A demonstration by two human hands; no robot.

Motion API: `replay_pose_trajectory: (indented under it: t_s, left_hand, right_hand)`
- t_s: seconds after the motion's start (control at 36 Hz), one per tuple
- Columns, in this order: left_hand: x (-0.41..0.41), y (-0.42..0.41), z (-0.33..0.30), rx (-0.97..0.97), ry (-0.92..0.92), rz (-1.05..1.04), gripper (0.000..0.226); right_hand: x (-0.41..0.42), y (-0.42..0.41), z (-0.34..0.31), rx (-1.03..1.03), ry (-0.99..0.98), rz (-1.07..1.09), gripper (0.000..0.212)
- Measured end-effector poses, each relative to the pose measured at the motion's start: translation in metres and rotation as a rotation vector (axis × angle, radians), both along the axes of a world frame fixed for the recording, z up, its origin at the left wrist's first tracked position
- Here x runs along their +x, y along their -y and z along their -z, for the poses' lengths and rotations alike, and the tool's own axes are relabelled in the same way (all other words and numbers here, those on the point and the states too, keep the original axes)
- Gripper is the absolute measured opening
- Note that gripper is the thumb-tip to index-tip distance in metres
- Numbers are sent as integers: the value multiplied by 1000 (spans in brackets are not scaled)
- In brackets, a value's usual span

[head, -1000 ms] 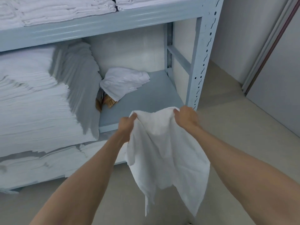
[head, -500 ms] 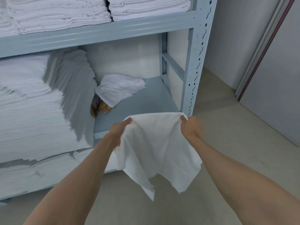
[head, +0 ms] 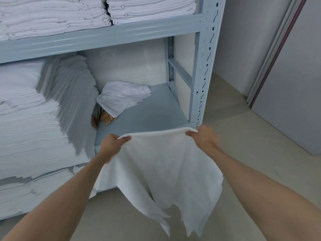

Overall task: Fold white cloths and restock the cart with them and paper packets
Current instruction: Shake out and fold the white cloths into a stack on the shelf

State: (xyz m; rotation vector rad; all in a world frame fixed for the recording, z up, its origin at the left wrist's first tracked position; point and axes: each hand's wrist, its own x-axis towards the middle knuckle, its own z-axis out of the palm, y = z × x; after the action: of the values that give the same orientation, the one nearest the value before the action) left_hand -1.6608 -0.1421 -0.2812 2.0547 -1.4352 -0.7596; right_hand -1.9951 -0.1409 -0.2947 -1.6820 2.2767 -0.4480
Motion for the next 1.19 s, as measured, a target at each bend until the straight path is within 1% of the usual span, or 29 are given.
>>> replay_pose_trajectory:
  t_s: [0.08,0.25,0.31,0.39,0.47,0.56,0.61,0.67,0.72,0.78,0.81,0.86,0.92,1.08,1.14,1.19]
  left_hand:
    - [-6,2,5,-33,-5,5,54]
    - [-33,6,3,44,-193,2,36]
    - [-42,7,3,50,-254,-19,33]
    - [-56,7,5,64,-329,-31,31]
    - [-71,7,6,72,-331,-1,35]
    - [-89,6,7,79,-289,91,41]
    - [-101,4,6,79,-267,139,45]
    - [-111,2,4,62,-244,172,48]
    - [-117,0,0,43,-187,230,48]
    - [-122,-1,-5,41,-137,292,46]
    - [-124,-1,-7,39,-112,318,46]
    - [-128,-1,-11,26,-67,349,47]
    - [-131,0,-15,19,-56,365,48]
    - [-133,2,-22,40,-133,422,46]
    - [-134,1,-25,36,-128,457,46]
    - [-136,1,-25,17,-99,487,41]
  right_hand:
    - [1,2,3,-31,-78,38,47]
    - [10,-1,8,-69,-118,45,37]
    - [12,-3,11,-60,-95,43,38]
    - [20,-3,13,-14,1,15,39]
    - [35,-5,12,12,36,-28,37]
    - [55,-6,11,52,60,-87,37]
    - [67,-7,8,72,120,-103,35]
    - [74,-6,3,108,234,-93,29]
    - [79,-5,-6,151,440,-64,26]
    - [79,-2,-14,194,644,-33,16]
    - [79,-2,-19,218,727,-10,12]
    - [79,-4,-28,259,853,22,14]
    - [79,-5,-35,287,903,24,16]
    - [74,-5,-42,289,947,71,15]
    - [72,-4,-42,283,966,92,17]
    - [69,-6,-43,285,986,105,18]
